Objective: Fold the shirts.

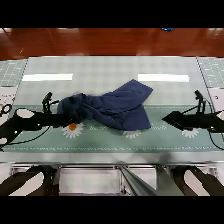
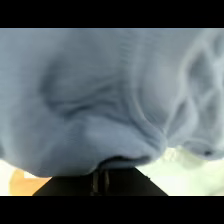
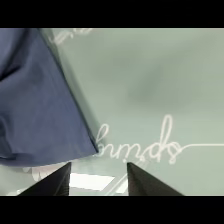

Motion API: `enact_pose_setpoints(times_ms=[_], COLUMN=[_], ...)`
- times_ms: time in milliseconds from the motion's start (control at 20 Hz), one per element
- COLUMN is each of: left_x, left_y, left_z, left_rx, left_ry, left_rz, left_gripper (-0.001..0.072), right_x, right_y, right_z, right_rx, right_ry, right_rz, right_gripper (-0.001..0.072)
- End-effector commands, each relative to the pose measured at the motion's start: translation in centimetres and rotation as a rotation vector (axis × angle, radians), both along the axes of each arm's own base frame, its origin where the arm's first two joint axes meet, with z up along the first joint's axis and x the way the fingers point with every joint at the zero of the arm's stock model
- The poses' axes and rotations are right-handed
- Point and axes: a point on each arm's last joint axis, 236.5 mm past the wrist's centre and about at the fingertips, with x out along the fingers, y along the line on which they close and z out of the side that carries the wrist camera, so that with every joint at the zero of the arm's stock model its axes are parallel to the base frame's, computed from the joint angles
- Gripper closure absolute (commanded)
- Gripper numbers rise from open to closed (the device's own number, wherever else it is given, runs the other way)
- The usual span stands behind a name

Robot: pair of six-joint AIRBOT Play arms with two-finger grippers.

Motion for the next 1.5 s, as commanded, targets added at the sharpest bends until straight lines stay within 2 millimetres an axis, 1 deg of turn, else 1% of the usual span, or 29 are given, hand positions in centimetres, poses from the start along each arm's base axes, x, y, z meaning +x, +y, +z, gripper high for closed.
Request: enact_pose_setpoints(times_ms=[0,100,250,350,450,500,550,600,650,700,750,800,850,900,950,1000,1050,1100,1150,1200,1250,1300,1350,1400,1450], left_x=[0.1,0.5,1.1,1.2,1.2,1.2,1.2,1.3,1.5,1.9,2.6,3.8,5.2,6.6,8.0,8.9,9.5,9.6,9.3,8.7,7.7,6.5,5.1,3.5,2.1], left_y=[-0.6,-0.2,0.7,0.7,0.7,0.7,0.8,0.8,0.9,1.4,2.2,3.3,4.3,5.2,5.9,6.2,6.3,6.1,5.8,5.6,5.4,5.1,5.0,4.9,5.1], left_z=[1.9,2.9,3.5,3.5,3.5,3.5,3.5,3.5,3.7,4.4,5.8,8.0,11.0,14.6,18.9,23.3,28.1,32.8,36.7,40.6,44.0,47.4,50.3,53.0,54.9], left_rx=[-0.038,-0.057,-0.065,-0.064,-0.064,-0.064,-0.064,-0.063,-0.058,-0.058,-0.069,-0.077,-0.082,-0.089,-0.096,-0.1,-0.11,-0.111,-0.097,-0.074,-0.049,-0.015,0.016,0.051,0.097], left_ry=[-0.02,-0.02,-0.031,-0.033,-0.033,-0.033,-0.034,-0.035,-0.047,-0.068,-0.089,-0.136,-0.208,-0.294,-0.401,-0.511,-0.626,-0.732,-0.821,-0.906,-0.985,-1.071,-1.141,-1.206,-1.258], left_rz=[-0.094,-0.091,-0.068,-0.064,-0.064,-0.064,-0.063,-0.062,-0.069,-0.074,-0.063,-0.048,-0.031,-0.012,0.011,0.026,0.036,0.035,0.027,0.021,0.012,0.001,0.003,0.012,0.027], left_gripper=[0.069,0.069,0.0689,0.0689,0.0689,0.0689,0.069,0.0689,0.0689,0.0689,0.0689,0.0689,0.0689,0.069,0.0689,0.0689,0.0689,0.069,0.069,0.069,0.0689,0.069,0.069,0.069,0.069], right_x=[-0.2,0.1,1.4,1.8,2.3,2.7,3.1,3.7,4.3,5.0,5.7,6.9,8.6,11.1,13.5,15.4,16.4,16.6,15.9,14.4,12.3,9.9,7.3,4.6,2.3], right_y=[2.7,3.5,5.0,6.5,8.6,9.8,11.0,12.0,12.8,13.5,13.9,13.6,12.7,11.3,9.7,8.2,6.9,5.6,4.6,3.8,3.1,2.6,1.9,1.0,-0.4], right_z=[-2.7,-3.9,-4.3,-5.0,-5.7,-5.8,-5.6,-5.4,-5.0,-3.9,-2.2,0.1,2.9,6.9,12.0,17.4,23.2,29.4,34.8,40.2,44.8,48.5,51.7,54.0,55.4], right_rx=[0.026,0.033,0.054,0.054,0.072,0.084,0.093,0.093,0.09,0.094,0.099,0.069,0.015,-0.06,-0.132,-0.186,-0.232,-0.273,-0.308,-0.34,-0.371,-0.403,-0.439,-0.474,-0.517], right_ry=[0.07,0.125,0.156,0.174,0.189,0.188,0.179,0.165,0.141,0.106,0.069,0.014,-0.055,-0.156,-0.281,-0.406,-0.532,-0.662,-0.773,-0.888,-0.992,-1.079,-1.162,-1.227,-1.259], right_rz=[0.028,0.065,0.106,0.155,0.188,0.215,0.243,0.272,0.302,0.345,0.392,0.436,0.447,0.431,0.396,0.356,0.321,0.281,0.252,0.227,0.205,0.184,0.153,0.113,0.057], right_gripper=[0.0295,0.0296,0.0296,0.0296,0.0298,0.0304,0.033,0.0399,0.0551,0.0681,0.0682,0.0683,0.0683,0.0683,0.0683,0.0683,0.0683,0.0683,0.0683,0.0683,0.0683,0.0683,0.0683,0.0683,0.0683])
